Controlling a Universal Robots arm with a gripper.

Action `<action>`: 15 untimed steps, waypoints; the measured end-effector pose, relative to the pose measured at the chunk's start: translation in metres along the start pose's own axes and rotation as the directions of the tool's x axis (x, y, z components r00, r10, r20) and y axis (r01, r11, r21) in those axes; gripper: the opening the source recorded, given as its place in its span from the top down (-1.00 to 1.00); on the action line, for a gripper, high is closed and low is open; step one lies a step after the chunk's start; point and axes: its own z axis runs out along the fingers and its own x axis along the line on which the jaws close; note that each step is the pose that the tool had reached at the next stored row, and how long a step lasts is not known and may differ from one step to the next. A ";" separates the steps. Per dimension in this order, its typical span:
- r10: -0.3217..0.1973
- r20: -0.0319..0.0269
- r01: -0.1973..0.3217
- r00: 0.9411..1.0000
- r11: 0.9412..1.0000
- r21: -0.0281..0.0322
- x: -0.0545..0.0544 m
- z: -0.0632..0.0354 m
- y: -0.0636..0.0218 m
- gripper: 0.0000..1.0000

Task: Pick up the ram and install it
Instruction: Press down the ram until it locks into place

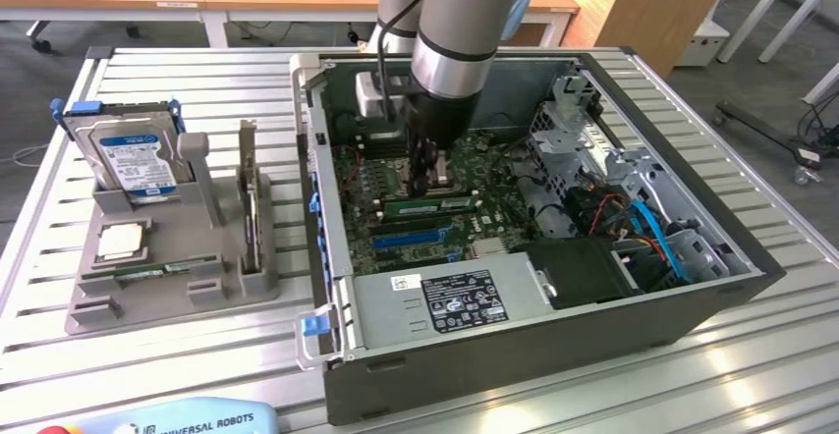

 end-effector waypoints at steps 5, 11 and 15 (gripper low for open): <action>0.000 0.000 0.000 1.000 1.000 0.000 0.002 -0.0001 0.0000 0.80; 0.000 0.000 0.000 1.000 1.000 0.000 0.002 0.0011 -0.0001 0.80; 0.000 0.000 0.000 1.000 1.000 0.000 0.002 0.0036 -0.0002 0.80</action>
